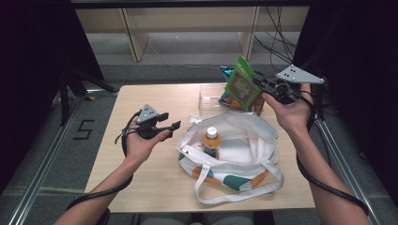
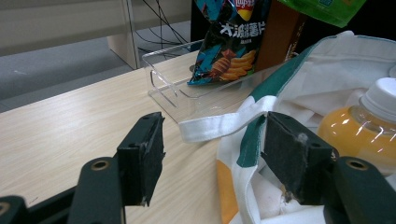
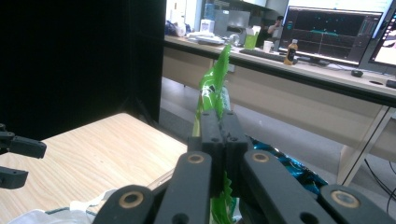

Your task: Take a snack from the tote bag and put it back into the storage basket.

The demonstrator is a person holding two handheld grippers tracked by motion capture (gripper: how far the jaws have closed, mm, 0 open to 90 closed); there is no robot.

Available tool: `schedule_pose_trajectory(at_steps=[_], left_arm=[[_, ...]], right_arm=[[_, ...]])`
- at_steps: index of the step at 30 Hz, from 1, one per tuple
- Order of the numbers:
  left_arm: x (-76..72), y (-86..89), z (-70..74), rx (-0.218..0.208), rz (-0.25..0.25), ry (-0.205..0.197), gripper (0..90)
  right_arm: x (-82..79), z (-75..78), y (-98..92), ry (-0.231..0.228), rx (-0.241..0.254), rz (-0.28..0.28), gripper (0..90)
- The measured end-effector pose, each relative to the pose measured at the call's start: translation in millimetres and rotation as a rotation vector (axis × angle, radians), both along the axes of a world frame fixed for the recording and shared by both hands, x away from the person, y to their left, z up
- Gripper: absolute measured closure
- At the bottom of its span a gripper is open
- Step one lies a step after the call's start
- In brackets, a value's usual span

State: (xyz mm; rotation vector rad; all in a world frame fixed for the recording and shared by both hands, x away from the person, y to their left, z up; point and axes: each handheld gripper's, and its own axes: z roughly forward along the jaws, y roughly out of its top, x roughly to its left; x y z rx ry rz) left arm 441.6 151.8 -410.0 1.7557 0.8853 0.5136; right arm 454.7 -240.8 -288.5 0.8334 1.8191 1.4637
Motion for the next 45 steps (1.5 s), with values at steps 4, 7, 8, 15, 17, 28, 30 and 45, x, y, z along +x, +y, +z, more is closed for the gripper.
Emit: schedule_pose_trajectory(at_steps=[4, 7, 8, 15, 17, 28, 30, 45], left_arm=[[-0.1, 0.2, 0.2, 0.000, 0.000, -0.001, 37.3], [0.1, 0.3, -0.2, 0.000, 0.000, 0.000, 37.3], [0.1, 0.2, -0.2, 0.001, 0.000, 0.001, 37.3], [0.5, -0.1, -0.6, -0.006, -0.004, -0.001, 37.3], [0.3, 0.6, -0.2, 0.000, 0.001, 0.000, 37.3], [0.5, 0.7, -0.3, 0.000, 0.001, 0.000, 37.3], [0.7, 1.1, -0.4, 0.003, 0.001, 0.000, 37.3], [1.0, 1.3, -1.0, 0.001, 0.004, 0.001, 37.3]], right_arm=[[3.4, -0.7, 0.3, 0.001, -0.006, -0.002, 90.0], [5.9, -1.6, 1.0, -0.015, -0.004, -0.009, 90.0], [7.2, -1.8, 0.7, -0.020, -0.013, -0.009, 90.0], [12.8, -4.0, 3.5, -0.007, -0.018, -0.010, 90.0], [15.3, -4.9, 3.2, -0.018, -0.026, -0.016, 90.0], [23.0, -8.8, 2.8, -0.036, -0.027, -0.030, 90.0], [23.6, -9.3, 3.5, -0.021, -0.020, -0.035, 90.0], [35.2, -16.3, 5.5, -0.026, -0.039, -0.041, 90.0]])
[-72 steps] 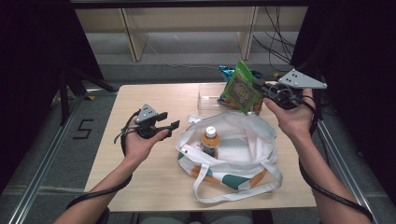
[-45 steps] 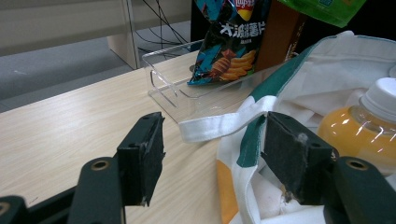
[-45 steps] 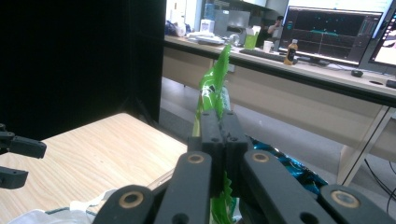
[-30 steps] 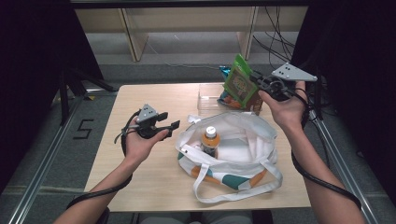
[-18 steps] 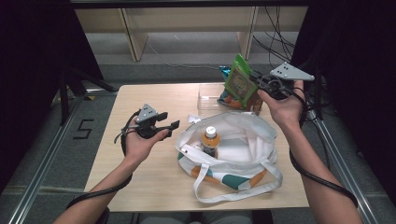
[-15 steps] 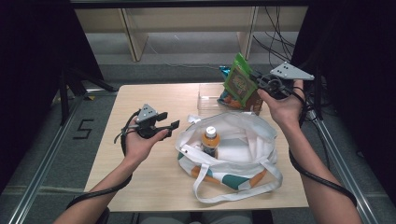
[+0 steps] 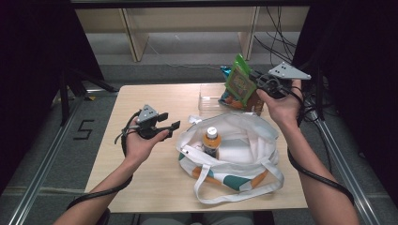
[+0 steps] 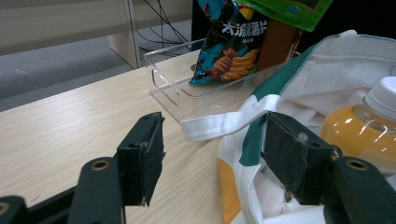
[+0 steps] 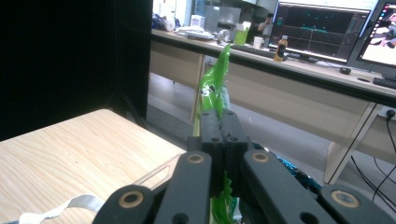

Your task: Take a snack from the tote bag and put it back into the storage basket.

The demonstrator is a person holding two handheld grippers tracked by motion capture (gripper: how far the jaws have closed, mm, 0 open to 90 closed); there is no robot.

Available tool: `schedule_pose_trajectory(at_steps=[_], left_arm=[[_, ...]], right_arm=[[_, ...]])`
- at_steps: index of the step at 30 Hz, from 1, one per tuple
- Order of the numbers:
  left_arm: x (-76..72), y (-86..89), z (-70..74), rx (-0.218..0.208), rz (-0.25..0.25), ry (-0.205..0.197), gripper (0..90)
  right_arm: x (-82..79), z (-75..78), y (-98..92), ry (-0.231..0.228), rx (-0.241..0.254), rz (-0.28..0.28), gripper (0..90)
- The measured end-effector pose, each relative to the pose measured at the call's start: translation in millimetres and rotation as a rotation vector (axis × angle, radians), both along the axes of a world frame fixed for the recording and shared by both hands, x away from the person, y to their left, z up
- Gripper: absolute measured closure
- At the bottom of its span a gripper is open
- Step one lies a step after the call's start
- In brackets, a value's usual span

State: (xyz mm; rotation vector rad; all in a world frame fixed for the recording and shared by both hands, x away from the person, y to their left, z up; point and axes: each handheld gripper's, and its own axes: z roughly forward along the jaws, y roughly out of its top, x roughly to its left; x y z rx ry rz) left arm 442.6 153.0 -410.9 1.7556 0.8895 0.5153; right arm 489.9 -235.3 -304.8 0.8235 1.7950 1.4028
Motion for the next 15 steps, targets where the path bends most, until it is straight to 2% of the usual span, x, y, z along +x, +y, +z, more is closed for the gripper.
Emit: schedule_pose_trajectory(at_steps=[1, 2, 4, 5, 6, 7, 9, 11, 13, 15], left_arm=[[0.0, 0.0, 0.0, 0.000, 0.000, 0.000, 37.3], [0.0, 0.0, 0.0, 0.000, 0.000, 0.000, 37.3], [-0.1, 0.1, 0.1, 0.000, 0.000, 0.000, 37.3], [0.0, 0.2, 0.2, 0.000, 0.000, 0.001, 37.3], [0.0, 0.3, 0.2, -0.001, 0.000, 0.001, 37.3], [0.1, 0.3, 0.2, 0.000, 0.000, 0.001, 37.3], [0.3, 0.3, 0.0, -0.005, -0.004, -0.001, 37.3], [0.5, 0.4, 0.0, -0.006, -0.005, -0.001, 37.3], [0.1, 0.4, 0.5, 0.001, 0.000, 0.001, 37.3], [0.0, 0.2, 0.4, 0.001, -0.001, 0.000, 37.3]], right_arm=[[1.0, -0.1, -0.2, -0.005, -0.005, 0.000, 90.0], [1.2, -0.3, 0.1, 0.012, -0.003, 0.002, 90.0], [2.8, -0.8, 0.1, 0.000, -0.006, -0.004, 90.0], [2.8, -1.3, 0.7, 0.015, -0.001, 0.000, 90.0], [4.5, -1.5, 0.3, 0.000, -0.009, 0.001, 90.0], [3.8, -2.1, 1.5, 0.024, 0.003, -0.002, 90.0], [6.6, -2.2, 0.3, -0.006, -0.016, -0.001, 90.0], [6.9, -2.4, 0.3, -0.005, -0.018, -0.007, 90.0], [6.0, -3.1, 2.5, 0.025, 0.002, -0.005, 90.0], [7.9, -3.2, 2.3, 0.006, -0.011, -0.004, 90.0]])
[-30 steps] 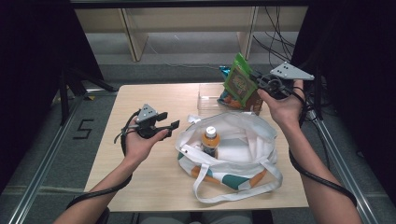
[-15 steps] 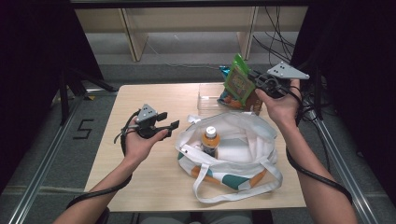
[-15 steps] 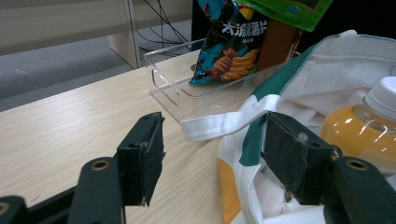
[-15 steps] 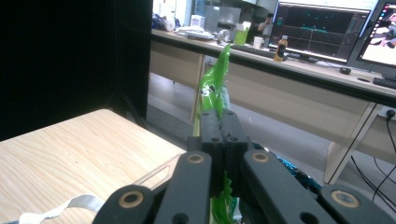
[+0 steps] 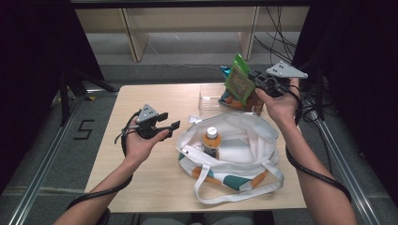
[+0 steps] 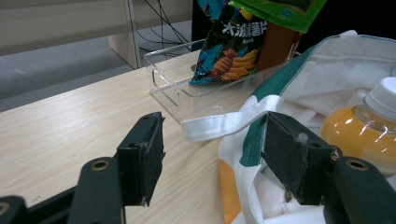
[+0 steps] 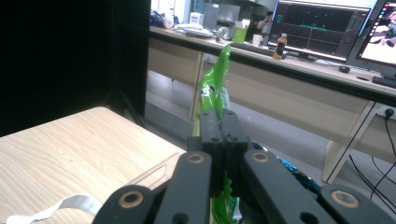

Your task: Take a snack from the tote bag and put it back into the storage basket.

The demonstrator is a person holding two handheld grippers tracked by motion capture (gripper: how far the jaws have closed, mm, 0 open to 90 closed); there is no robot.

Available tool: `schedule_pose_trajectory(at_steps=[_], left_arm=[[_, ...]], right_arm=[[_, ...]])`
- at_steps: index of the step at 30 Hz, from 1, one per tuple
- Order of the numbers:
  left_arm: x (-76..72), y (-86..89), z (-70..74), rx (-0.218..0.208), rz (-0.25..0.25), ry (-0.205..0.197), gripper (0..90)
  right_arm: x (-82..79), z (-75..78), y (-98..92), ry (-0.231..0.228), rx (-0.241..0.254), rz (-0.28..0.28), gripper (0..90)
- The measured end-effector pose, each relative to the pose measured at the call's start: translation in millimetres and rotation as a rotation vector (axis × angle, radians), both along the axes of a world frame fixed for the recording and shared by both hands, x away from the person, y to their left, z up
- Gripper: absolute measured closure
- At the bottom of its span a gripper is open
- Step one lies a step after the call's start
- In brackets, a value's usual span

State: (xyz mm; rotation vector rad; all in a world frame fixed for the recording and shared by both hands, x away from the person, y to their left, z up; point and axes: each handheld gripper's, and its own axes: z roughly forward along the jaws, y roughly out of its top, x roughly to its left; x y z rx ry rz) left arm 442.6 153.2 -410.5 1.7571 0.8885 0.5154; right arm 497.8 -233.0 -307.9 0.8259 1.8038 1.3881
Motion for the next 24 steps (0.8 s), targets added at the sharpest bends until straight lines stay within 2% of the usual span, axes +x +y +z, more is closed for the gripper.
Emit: schedule_pose_trajectory(at_steps=[2, 4, 5, 7, 9, 10, 11, 12, 15, 16, 17, 19, 21, 22, 24], left_arm=[[0.1, 0.0, 0.0, 0.000, 0.000, 0.000, 37.3], [0.5, 0.2, -0.3, -0.005, -0.004, -0.001, 37.3], [0.6, 0.3, -0.3, -0.006, -0.004, -0.001, 37.3], [0.7, 0.5, -0.2, -0.005, -0.005, -0.001, 37.3], [0.8, 0.6, -0.3, -0.004, -0.005, 0.000, 37.3], [0.8, 0.6, -0.3, -0.004, -0.005, 0.000, 37.3], [0.2, 0.9, 0.4, 0.002, 0.001, 0.002, 37.3], [0.3, 1.0, 0.5, 0.002, 0.000, -0.001, 37.3], [0.3, 0.8, 0.6, 0.001, 0.000, -0.001, 37.3], [0.3, 0.7, 0.5, 0.001, 0.000, 0.000, 37.3], [0.4, 0.6, 0.2, -0.001, -0.003, -0.001, 37.3], [0.7, 0.3, -0.2, -0.006, -0.005, -0.001, 37.3], [0.7, 0.2, -0.1, -0.004, -0.004, -0.002, 37.3], [0.8, 0.2, -0.2, -0.005, -0.005, -0.002, 37.3], [0.5, 0.2, -0.1, -0.002, -0.002, 0.000, 37.3]], right_arm=[[0.2, -0.5, 1.2, 0.012, 0.002, 0.000, 90.0], [2.6, -0.7, 0.8, -0.012, -0.010, 0.000, 90.0], [1.6, -1.1, 2.0, 0.012, 0.004, 0.000, 90.0], [3.9, -1.5, 1.9, -0.008, -0.008, -0.001, 90.0], [3.6, -2.6, 3.5, 0.015, 0.004, -0.008, 90.0], [6.0, -2.9, 2.8, -0.005, -0.007, -0.003, 90.0], [5.6, -3.2, 3.3, 0.013, 0.002, -0.004, 90.0], [7.6, -3.3, 2.6, -0.005, -0.006, -0.003, 90.0], [7.2, -3.5, 3.9, 0.024, 0.006, -0.006, 90.0], [8.8, -3.4, 3.7, 0.004, -0.002, -0.005, 90.0], [8.4, -3.5, 4.3, 0.017, 0.002, -0.005, 90.0], [9.6, -3.3, 3.7, 0.003, -0.009, -0.007, 90.0], [10.2, -4.3, 5.3, 0.025, 0.002, -0.009, 90.0], [12.1, -4.4, 4.6, 0.001, -0.012, -0.004, 90.0], [12.3, -5.4, 5.8, 0.009, -0.003, -0.018, 90.0]])
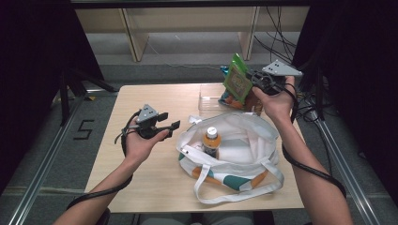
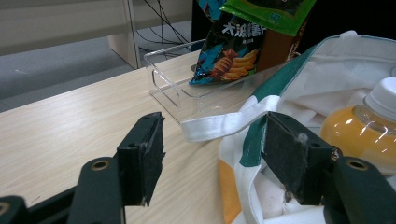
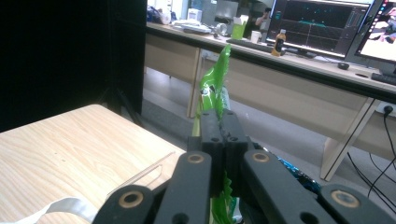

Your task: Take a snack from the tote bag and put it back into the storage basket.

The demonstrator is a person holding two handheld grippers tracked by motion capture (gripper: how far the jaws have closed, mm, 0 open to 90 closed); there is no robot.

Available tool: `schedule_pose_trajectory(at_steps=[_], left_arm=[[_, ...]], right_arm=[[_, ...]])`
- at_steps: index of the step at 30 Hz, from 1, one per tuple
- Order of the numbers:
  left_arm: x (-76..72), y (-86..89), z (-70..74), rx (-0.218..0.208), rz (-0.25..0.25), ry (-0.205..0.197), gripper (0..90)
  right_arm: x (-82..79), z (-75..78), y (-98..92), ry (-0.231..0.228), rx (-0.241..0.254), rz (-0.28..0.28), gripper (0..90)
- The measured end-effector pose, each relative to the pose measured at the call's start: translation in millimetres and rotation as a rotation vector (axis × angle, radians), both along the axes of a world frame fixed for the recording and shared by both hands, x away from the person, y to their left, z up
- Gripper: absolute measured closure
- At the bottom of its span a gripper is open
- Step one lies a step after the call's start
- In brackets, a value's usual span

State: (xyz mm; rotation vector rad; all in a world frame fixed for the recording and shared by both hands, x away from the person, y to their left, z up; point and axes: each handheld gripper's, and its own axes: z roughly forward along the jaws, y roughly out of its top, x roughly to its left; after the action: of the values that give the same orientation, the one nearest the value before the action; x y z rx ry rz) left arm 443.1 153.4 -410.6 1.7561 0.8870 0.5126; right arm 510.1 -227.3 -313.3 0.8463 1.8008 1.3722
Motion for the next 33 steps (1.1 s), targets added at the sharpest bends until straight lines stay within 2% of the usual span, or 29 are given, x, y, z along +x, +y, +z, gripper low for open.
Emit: schedule_pose_trajectory(at_steps=[4, 7, 9, 10, 11, 12, 14, 17, 18, 20, 24, 25, 30, 32, 33], left_arm=[[0.0, -0.2, -0.3, 0.003, 0.002, 0.002, 37.3], [0.1, -0.2, -0.2, 0.004, 0.001, 0.001, 37.3], [0.1, -0.3, -0.3, 0.003, 0.001, 0.001, 37.3], [0.1, -0.3, -0.4, 0.003, 0.001, 0.001, 37.2], [0.1, -0.3, -0.5, 0.004, 0.001, 0.001, 37.3], [0.1, -0.3, -0.5, 0.004, 0.001, 0.002, 37.3], [0.2, -0.1, -0.5, 0.004, 0.001, 0.002, 37.3], [0.2, 0.2, -0.4, 0.002, 0.001, 0.002, 37.2], [0.2, 0.2, -0.3, 0.002, 0.002, 0.003, 37.2], [0.3, 0.2, -0.4, 0.002, 0.002, 0.003, 37.2], [0.4, 0.3, -0.2, 0.002, 0.001, 0.002, 37.2], [0.4, 0.3, -0.2, 0.002, 0.001, 0.002, 37.2], [0.4, 0.6, -0.3, 0.003, 0.002, 0.002, 37.2], [0.5, 0.8, -0.1, 0.004, 0.001, 0.001, 37.2], [0.6, 1.0, -0.1, 0.003, 0.002, 0.000, 37.2]], right_arm=[[2.0, -1.7, 1.2, 0.012, -0.002, 0.002, 90.0], [4.8, -2.7, 1.2, -0.006, -0.009, 0.003, 90.0], [5.0, -3.0, 1.7, 0.009, -0.006, 0.003, 90.0], [6.3, -3.1, 1.4, -0.009, -0.015, 0.003, 90.0], [6.2, -3.7, 2.1, 0.007, -0.012, 0.002, 90.0], [7.6, -4.3, 2.3, -0.007, -0.015, -0.004, 90.0], [8.5, -5.2, 2.8, 0.008, -0.009, -0.003, 90.0], [10.4, -6.4, 2.8, 0.004, -0.012, -0.007, 90.0], [10.2, -7.0, 3.7, 0.024, -0.004, -0.009, 90.0], [11.4, -7.9, 3.7, 0.010, -0.008, -0.015, 90.0], [13.9, -8.5, 3.7, 0.006, -0.018, -0.009, 90.0], [12.7, -8.8, 4.6, 0.024, -0.006, -0.016, 90.0], [16.7, -10.5, 4.3, 0.010, -0.018, -0.017, 90.0], [16.2, -11.1, 5.4, 0.031, -0.008, -0.021, 90.0], [17.3, -11.4, 5.1, 0.013, -0.013, -0.022, 90.0]])
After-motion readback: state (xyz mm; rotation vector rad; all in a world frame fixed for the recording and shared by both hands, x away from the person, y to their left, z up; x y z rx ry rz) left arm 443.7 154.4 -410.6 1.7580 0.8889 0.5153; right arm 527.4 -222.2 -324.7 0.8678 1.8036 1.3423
